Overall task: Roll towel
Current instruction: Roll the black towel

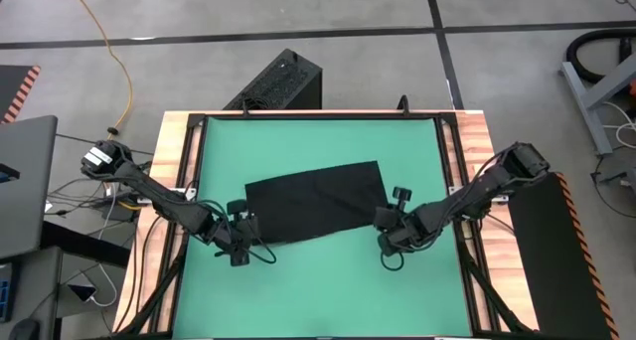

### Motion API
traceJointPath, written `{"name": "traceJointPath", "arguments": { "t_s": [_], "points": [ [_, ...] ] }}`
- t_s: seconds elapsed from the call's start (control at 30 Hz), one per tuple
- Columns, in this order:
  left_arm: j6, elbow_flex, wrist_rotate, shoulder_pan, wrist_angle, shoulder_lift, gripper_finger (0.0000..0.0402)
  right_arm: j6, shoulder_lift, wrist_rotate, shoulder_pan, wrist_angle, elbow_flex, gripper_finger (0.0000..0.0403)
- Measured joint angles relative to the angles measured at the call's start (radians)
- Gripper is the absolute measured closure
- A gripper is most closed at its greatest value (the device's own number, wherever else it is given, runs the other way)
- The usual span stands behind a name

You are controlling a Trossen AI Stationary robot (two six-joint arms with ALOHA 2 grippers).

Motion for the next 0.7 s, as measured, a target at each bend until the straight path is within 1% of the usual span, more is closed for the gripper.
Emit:
{"name": "traceJointPath", "arguments": {
  "t_s": [0.07,0.2,0.3,0.37,0.43,0.57,0.63,0.7],
  "points": [
    [-0.013,0.0,0.015,0.0,0.007,0.0,0.0331,0.01,0.0,-0.002,-0.009,0.001,0.0,0.0344],
    [-0.027,0.0,-0.003,-0.006,0.015,0.0,0.0282,0.006,0.0,-0.002,-0.024,0.005,0.0,0.033],
    [-0.02,0.0,-0.011,-0.006,0.036,0.0,0.0249,-0.043,0.0,-0.002,-0.037,0.036,0.0,0.0321],
    [-0.025,0.0,-0.042,-0.006,0.034,0.0,0.0232,-0.101,-0.007,0.002,-0.047,0.071,0.0,0.0317],
    [-0.051,0.0,-0.107,-0.006,0.033,-0.014,0.0222,-0.146,-0.03,0.011,-0.062,0.083,0.004,0.0314],
    [-0.133,0.002,-0.287,-0.005,0.021,-0.112,0.022,-0.195,-0.119,0.02,-0.086,0.091,0.017,0.0314],
    [-0.17,0.002,-0.363,0.002,-0.051,-0.166,0.0222,-0.226,-0.165,0.024,-0.097,0.101,0.018,0.0313],
    [-0.268,-0.004,-0.447,0.031,-0.134,-0.206,0.0223,-0.237,-0.199,0.024,-0.114,0.101,0.018,0.0313]
  ]
}}
